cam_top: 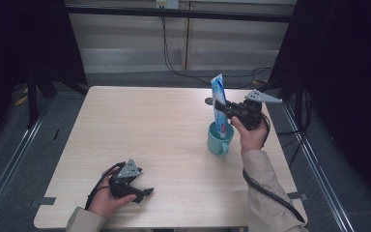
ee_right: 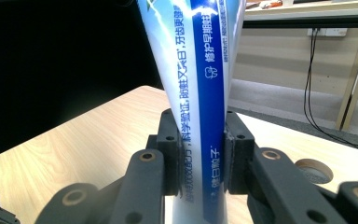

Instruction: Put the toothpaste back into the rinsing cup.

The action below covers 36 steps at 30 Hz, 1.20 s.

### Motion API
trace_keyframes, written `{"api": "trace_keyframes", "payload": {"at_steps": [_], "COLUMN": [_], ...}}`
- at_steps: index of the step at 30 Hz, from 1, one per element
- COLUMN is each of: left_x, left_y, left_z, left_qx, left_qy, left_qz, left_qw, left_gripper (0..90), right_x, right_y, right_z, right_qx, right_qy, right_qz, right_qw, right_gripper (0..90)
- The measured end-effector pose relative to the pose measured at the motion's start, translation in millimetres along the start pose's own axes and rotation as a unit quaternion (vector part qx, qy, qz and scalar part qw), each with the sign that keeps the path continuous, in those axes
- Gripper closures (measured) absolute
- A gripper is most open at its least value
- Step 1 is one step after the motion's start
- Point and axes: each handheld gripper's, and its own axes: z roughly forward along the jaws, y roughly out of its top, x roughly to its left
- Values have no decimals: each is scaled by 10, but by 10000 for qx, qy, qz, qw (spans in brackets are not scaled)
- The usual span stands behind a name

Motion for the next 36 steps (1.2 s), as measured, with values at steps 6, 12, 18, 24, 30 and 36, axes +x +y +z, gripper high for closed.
{"api": "trace_keyframes", "payload": {"at_steps": [6, 12, 18, 24, 30, 36], "left_x": [1, 1, 1, 1, 0, 0], "left_y": [1, 1, 1, 1, 1, 1], "left_z": [-1, -2, -1, -1, -1, -1], "left_qx": [12, 13, 12, 12, 12, 12], "left_qy": [-16, -10, -15, -9, -14, -13], "left_qz": [0, 5, 1, 4, -2, 0], "left_qw": [10000, 10000, 10000, 10000, 10000, 10000], "left_gripper": [151, 151, 151, 151, 151, 151], "right_x": [1, -2, -17, -25, -31, -33], "right_y": [-48, -115, -165, -209, -259, -289], "right_z": [14, 23, 16, 3, 18, 19], "right_qx": [40, 79, 111, 111, 156, 163], "right_qy": [-6, -8, -9, -30, -28, -33], "right_qz": [7, 22, 42, 47, 49, 71], "right_qw": [10000, 10000, 9999, 9999, 9999, 9998], "right_gripper": [727, 726, 724, 723, 722, 722]}}
